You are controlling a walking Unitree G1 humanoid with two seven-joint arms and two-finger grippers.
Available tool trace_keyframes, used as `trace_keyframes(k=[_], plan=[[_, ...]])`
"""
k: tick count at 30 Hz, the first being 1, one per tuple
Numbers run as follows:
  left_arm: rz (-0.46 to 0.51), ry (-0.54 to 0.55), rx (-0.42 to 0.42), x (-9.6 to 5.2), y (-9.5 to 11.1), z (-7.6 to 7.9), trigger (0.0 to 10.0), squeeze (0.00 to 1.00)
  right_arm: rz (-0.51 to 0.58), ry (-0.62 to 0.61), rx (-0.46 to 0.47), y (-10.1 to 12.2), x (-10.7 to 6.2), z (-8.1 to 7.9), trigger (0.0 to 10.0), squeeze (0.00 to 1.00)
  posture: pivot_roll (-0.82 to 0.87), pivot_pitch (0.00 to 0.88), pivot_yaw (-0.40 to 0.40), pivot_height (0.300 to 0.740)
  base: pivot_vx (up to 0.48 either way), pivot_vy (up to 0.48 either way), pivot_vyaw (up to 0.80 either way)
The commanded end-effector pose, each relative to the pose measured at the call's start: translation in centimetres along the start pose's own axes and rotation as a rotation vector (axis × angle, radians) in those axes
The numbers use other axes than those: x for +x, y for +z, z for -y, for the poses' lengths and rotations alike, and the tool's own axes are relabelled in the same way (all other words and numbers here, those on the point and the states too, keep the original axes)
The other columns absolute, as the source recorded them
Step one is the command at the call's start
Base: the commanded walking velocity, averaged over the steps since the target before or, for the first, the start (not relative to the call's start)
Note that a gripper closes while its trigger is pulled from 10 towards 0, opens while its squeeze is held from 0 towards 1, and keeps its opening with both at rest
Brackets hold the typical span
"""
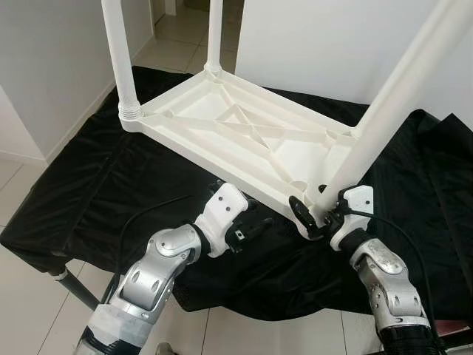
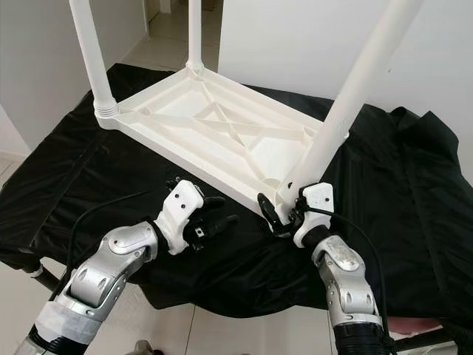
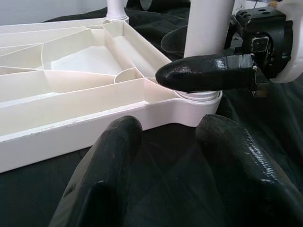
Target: Building children table
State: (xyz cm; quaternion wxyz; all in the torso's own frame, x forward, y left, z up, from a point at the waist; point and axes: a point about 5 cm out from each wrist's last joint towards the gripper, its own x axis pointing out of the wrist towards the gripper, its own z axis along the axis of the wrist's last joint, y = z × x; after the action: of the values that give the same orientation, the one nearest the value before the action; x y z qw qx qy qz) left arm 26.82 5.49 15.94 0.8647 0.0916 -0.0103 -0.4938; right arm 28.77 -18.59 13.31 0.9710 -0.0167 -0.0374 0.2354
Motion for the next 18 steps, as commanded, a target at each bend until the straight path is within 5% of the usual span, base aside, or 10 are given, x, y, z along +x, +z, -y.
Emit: trace_keyframes(k=[1, 6, 7, 8, 18], plan=[[-0.010, 0.016, -0.004, 0.1, -0.1, 0.2, 10.0, 0.00, -0.025, 0.105, -0.011, -0.5, 0.8, -0.4, 10.0, 0.00, 0.02, 0.053, -0.094, 0.740, 0.000, 0.000, 0.00], [-0.009, 0.014, -0.003, 0.2, -0.1, 0.2, 10.0, 0.00, -0.030, 0.132, -0.026, -0.5, 1.2, -0.2, 10.0, 0.00, 0.02, 0.049, -0.094, 0.740, 0.000, 0.000, 0.00], [-0.006, 0.014, -0.001, 0.3, 0.0, 0.2, 10.0, 0.00, -0.029, 0.151, -0.039, -0.5, 1.7, 0.0, 3.9, 0.00, 0.03, 0.040, -0.094, 0.740, 0.000, 0.000, 0.00], [-0.003, 0.015, 0.003, 0.3, 0.1, 0.0, 10.0, 0.00, -0.029, 0.167, -0.045, -0.5, 2.0, 0.1, 0.0, 0.00, 0.03, 0.036, -0.099, 0.740, 0.000, 0.000, 0.00], [0.000, 0.027, 0.005, 0.3, 0.1, -0.1, 10.0, 0.00, -0.032, 0.195, -0.021, -0.6, 2.0, 0.4, 0.0, 0.00, 0.03, 0.038, -0.106, 0.740, 0.000, 0.000, 0.00]])
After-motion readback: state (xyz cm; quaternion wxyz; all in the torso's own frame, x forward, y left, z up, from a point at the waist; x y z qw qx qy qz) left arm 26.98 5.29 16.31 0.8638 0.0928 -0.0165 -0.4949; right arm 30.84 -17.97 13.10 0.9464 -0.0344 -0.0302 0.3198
